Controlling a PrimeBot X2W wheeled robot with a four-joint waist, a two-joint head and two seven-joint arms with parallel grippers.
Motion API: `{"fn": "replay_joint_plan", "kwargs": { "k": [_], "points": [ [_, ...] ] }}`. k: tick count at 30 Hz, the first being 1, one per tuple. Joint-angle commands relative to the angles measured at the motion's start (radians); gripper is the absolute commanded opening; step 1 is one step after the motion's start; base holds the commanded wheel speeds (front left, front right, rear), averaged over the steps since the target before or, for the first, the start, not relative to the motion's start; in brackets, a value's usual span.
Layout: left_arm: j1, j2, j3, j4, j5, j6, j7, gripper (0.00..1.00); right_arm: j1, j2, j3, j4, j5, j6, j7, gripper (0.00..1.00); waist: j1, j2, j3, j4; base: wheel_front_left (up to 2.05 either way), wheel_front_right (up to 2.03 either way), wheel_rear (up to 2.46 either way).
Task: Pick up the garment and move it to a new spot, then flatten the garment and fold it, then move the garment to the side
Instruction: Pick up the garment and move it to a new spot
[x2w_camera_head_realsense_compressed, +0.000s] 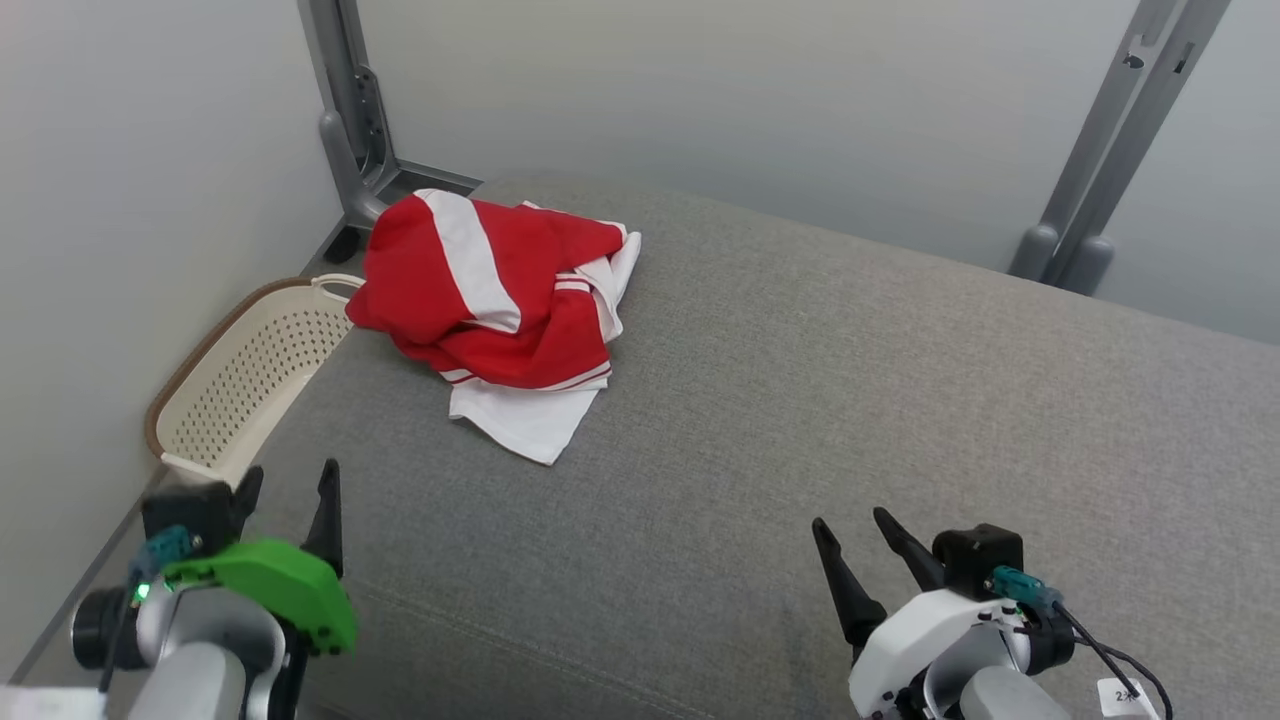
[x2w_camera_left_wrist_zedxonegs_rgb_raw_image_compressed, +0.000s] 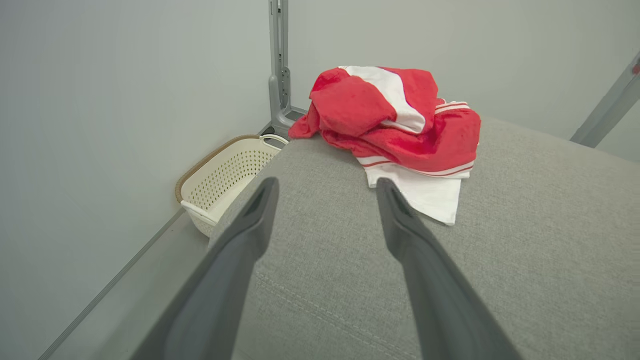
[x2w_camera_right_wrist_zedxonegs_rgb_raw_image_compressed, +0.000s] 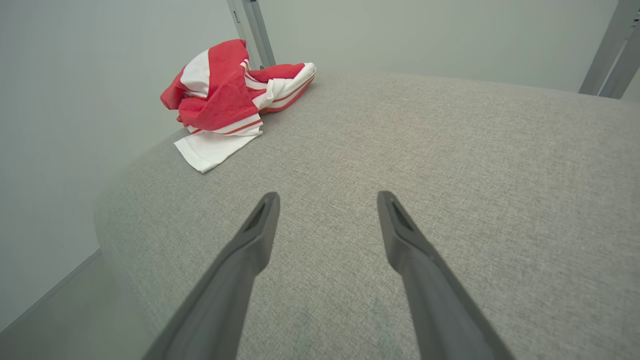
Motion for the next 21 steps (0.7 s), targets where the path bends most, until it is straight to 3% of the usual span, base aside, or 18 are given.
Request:
{"fn": "replay_joint_plan", "kwargs": {
  "k": [1, 10, 16, 21],
  "points": [
    [-0.075, 0.004, 0.002, 0.032, -0.018, -0.015, 0.036, 1.00, -0.019, -0.004, 0.011, -0.009, -0.017, 0.000, 0.006, 1.00, 0.0000, 0.0000, 0.029, -0.037, 0.00, 0.00, 0.00],
    [-0.364, 0.030, 0.027, 0.209, -0.084, -0.032, 0.242, 1.00, -0.084, -0.004, 0.029, -0.093, -0.103, 0.000, 0.074, 1.00, 0.0000, 0.0000, 0.177, -0.170, 0.00, 0.00, 0.00],
    [-0.532, 0.066, 0.021, 0.288, -0.133, -0.099, 0.374, 1.00, -0.106, -0.004, 0.029, -0.190, -0.157, 0.000, 0.134, 1.00, 0.0000, 0.0000, 0.281, -0.256, 0.00, 0.00, 0.00],
    [-0.629, 0.097, 0.022, 0.343, -0.128, -0.094, 0.421, 1.00, -0.093, -0.003, 0.040, -0.262, -0.183, 0.000, 0.173, 1.00, 0.0000, 0.0000, 0.342, -0.306, 0.00, 0.00, 0.00]
  ]
}}
